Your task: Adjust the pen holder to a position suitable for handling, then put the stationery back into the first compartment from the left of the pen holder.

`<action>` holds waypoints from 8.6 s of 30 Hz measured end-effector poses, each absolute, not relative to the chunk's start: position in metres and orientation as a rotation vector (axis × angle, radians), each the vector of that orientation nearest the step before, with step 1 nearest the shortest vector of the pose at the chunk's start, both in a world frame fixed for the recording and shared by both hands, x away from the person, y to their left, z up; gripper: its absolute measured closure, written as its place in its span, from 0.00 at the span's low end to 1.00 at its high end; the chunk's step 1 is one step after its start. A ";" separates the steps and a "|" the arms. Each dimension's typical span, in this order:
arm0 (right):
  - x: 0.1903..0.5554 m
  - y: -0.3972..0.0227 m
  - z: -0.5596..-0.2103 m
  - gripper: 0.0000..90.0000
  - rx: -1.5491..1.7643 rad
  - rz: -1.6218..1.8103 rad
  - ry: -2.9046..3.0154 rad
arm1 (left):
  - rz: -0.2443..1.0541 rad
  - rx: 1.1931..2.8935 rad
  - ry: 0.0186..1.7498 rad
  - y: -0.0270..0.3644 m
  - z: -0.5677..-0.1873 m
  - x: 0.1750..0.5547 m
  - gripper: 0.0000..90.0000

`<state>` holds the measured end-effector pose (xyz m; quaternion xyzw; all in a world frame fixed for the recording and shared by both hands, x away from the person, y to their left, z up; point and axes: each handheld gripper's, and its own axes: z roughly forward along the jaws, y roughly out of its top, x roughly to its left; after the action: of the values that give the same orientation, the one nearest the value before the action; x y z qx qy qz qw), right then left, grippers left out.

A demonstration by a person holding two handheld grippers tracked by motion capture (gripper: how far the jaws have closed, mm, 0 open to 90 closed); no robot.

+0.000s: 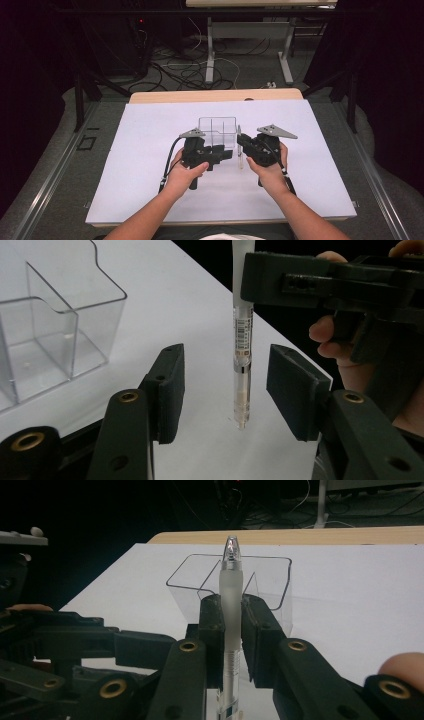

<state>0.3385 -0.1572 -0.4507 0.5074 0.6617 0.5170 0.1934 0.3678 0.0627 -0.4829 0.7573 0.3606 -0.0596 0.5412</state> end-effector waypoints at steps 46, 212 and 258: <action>0.338 -0.152 -0.454 0.89 1.421 1.460 1.850 | -0.178 1.717 0.911 0.034 -0.494 0.373 0.80; 0.372 -0.190 -0.497 0.02 1.709 1.148 2.015 | 0.394 1.686 1.030 0.107 -0.476 0.424 0.46; 0.375 -0.204 -0.496 0.03 1.745 1.141 1.966 | 0.416 1.809 1.136 0.187 -0.503 0.382 0.00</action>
<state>0.3753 -0.2043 -0.4961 0.6031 0.6795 0.3944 0.1377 0.3820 0.1865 -0.5026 0.7364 0.4623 0.1693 0.4641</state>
